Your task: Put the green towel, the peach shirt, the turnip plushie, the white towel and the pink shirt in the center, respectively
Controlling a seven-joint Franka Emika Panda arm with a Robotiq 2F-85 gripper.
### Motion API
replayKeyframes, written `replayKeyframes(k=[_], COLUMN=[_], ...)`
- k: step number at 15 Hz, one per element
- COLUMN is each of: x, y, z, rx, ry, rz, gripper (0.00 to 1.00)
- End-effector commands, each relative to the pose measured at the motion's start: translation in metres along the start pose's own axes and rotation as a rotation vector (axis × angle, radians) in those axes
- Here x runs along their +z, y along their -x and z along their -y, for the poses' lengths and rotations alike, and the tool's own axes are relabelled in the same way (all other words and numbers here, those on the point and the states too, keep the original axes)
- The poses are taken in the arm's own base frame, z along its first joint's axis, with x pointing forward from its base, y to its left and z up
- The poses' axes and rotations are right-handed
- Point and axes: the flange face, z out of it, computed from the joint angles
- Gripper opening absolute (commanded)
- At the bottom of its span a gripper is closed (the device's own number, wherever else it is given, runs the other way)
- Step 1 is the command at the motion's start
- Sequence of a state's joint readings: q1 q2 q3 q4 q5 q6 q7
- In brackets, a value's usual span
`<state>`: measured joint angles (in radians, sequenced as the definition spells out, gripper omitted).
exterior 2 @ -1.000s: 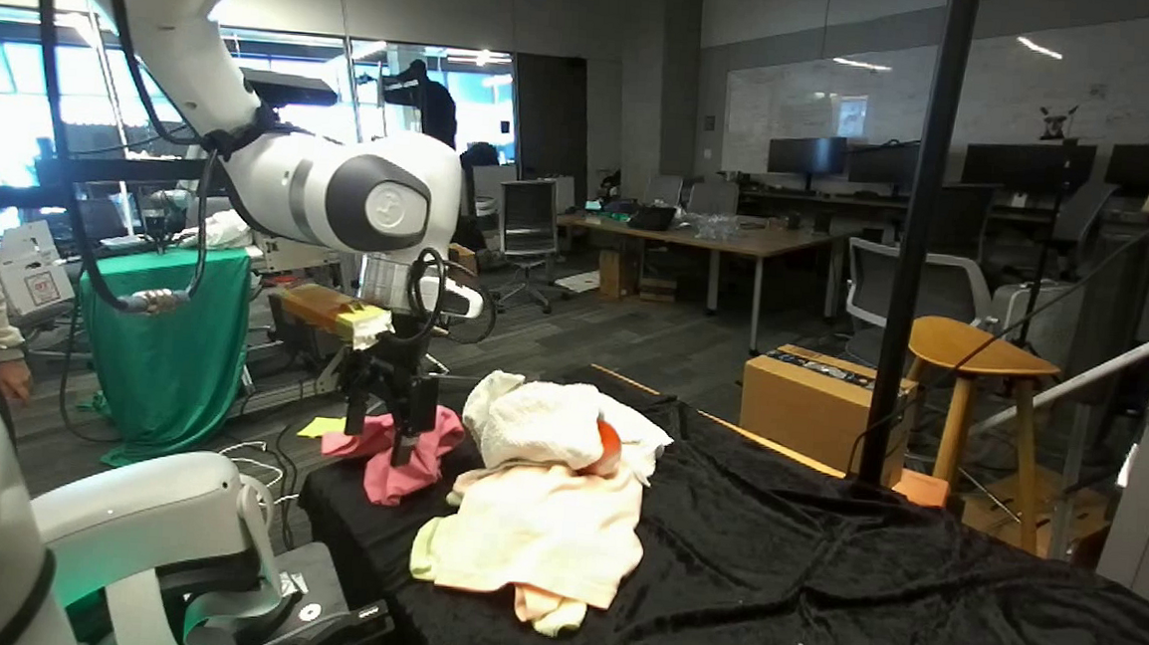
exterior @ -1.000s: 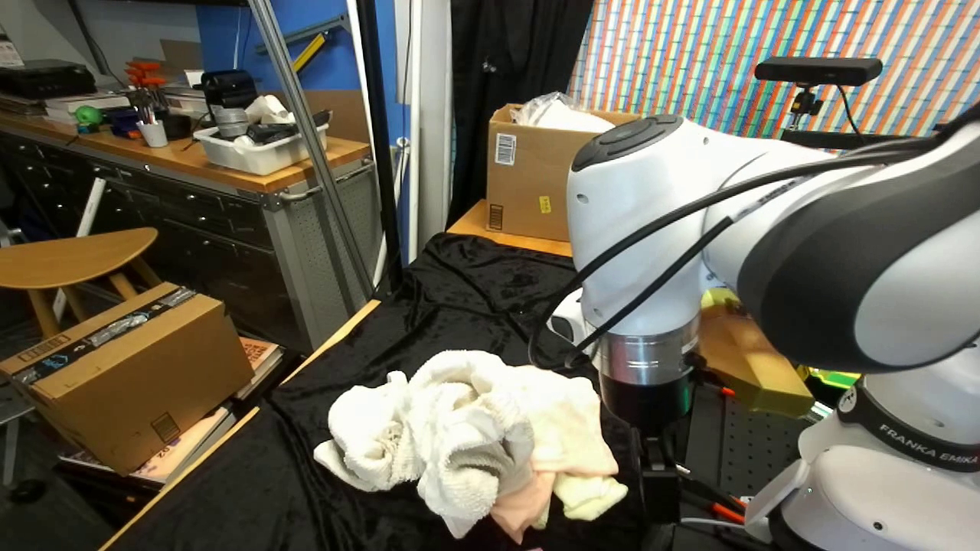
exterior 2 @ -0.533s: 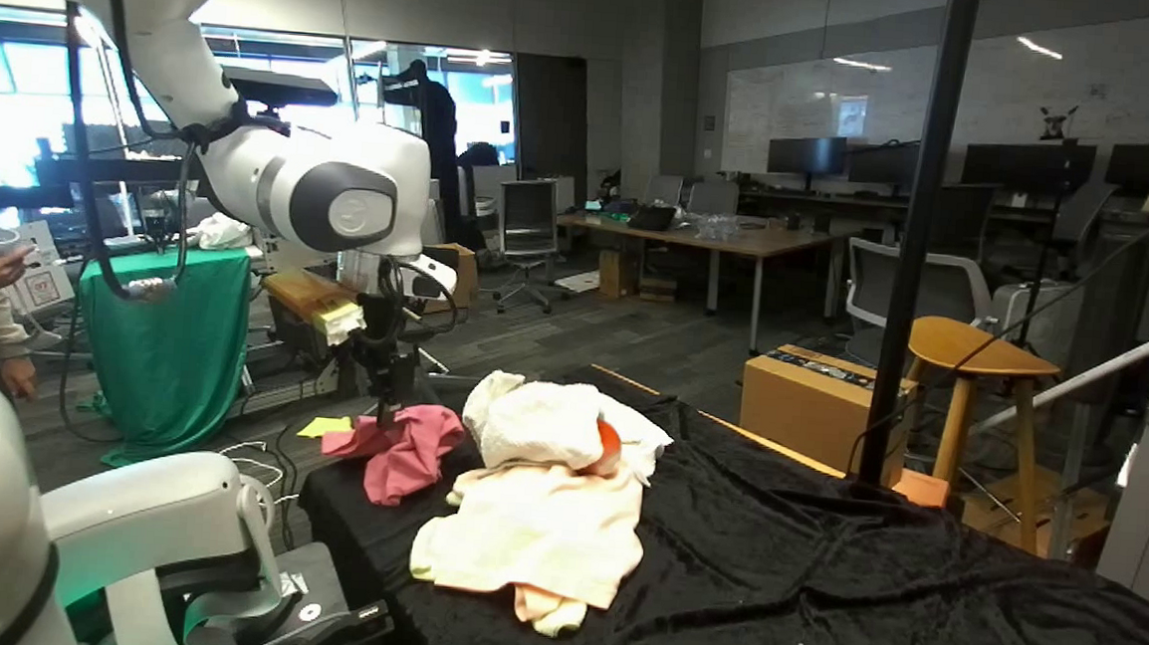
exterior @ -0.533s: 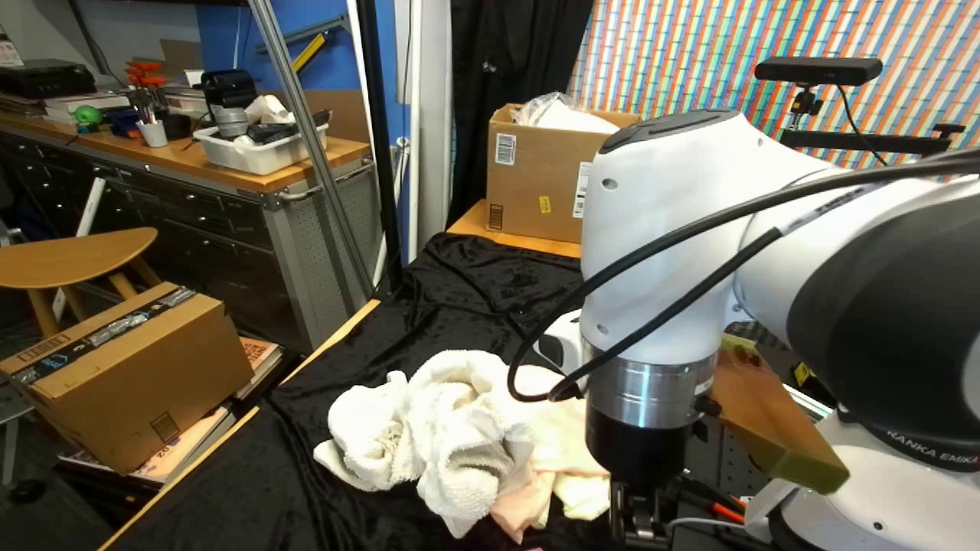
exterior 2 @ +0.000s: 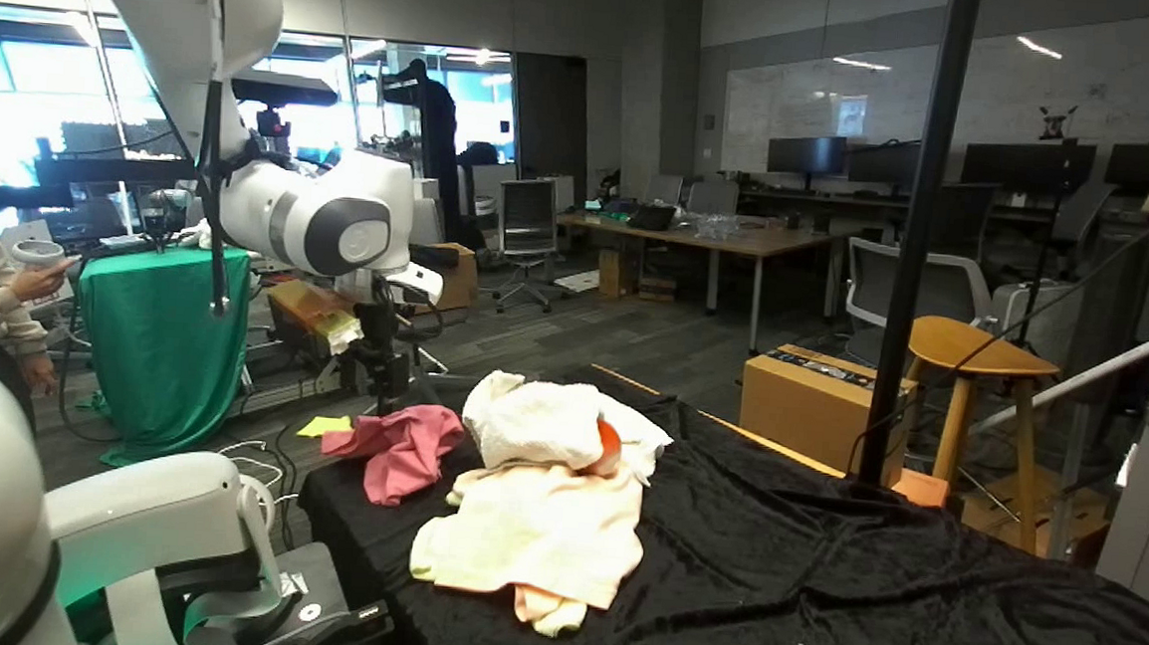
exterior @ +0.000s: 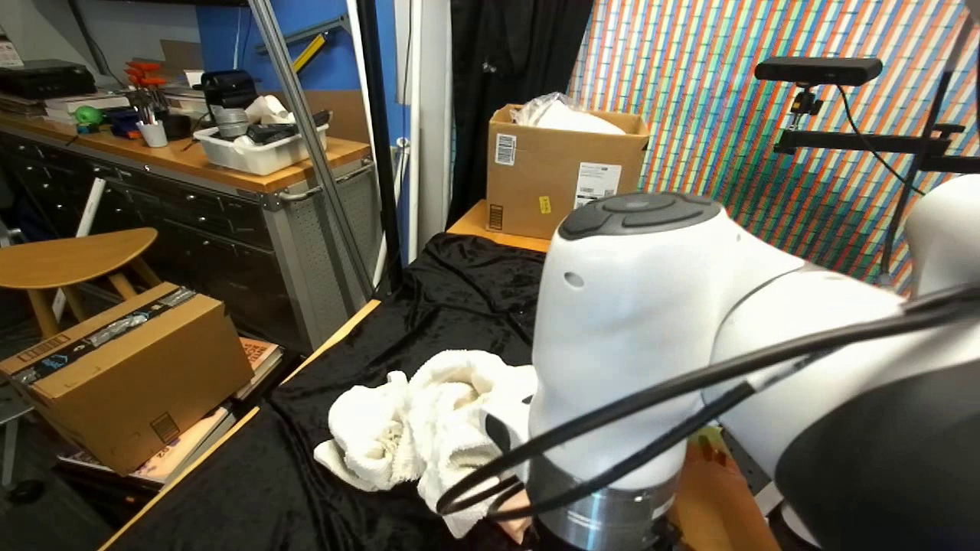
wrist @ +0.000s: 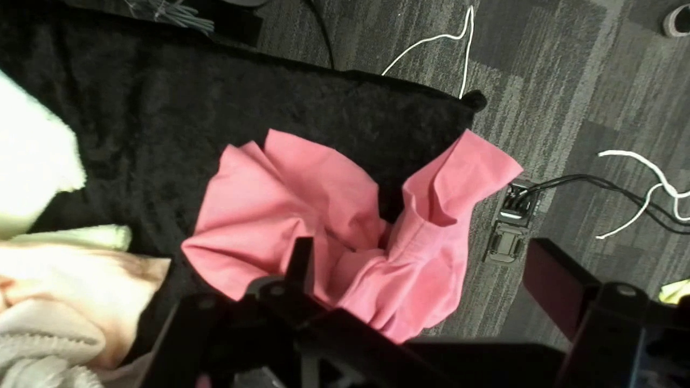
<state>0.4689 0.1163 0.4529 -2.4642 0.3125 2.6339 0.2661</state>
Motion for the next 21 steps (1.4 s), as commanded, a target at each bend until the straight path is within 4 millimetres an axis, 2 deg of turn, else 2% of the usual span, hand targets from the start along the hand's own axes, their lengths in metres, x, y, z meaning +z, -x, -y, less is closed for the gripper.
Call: replayKeyframes(k=[1, 5, 8, 12, 15, 21], x=[0.028, 0.049, 0.065, 0.075, 0.074, 0.072], y=[-0.028, -0.045, -0.06, -0.076, -0.079, -0.071], z=[0.024, 0.04, 0.035, 0.018, 0.01, 0.009], rx=[0.007, 0.01, 0.012, 0.013, 0.004, -0.028], ry=[-0.013, -0.02, 0.008, 0.071, 0.129, 0.201], rz=[0.006, 0.024, 0.032, 0.035, 0.049, 0.08], gripper=[1.0, 1.0, 1.0, 1.0, 1.0, 1.0])
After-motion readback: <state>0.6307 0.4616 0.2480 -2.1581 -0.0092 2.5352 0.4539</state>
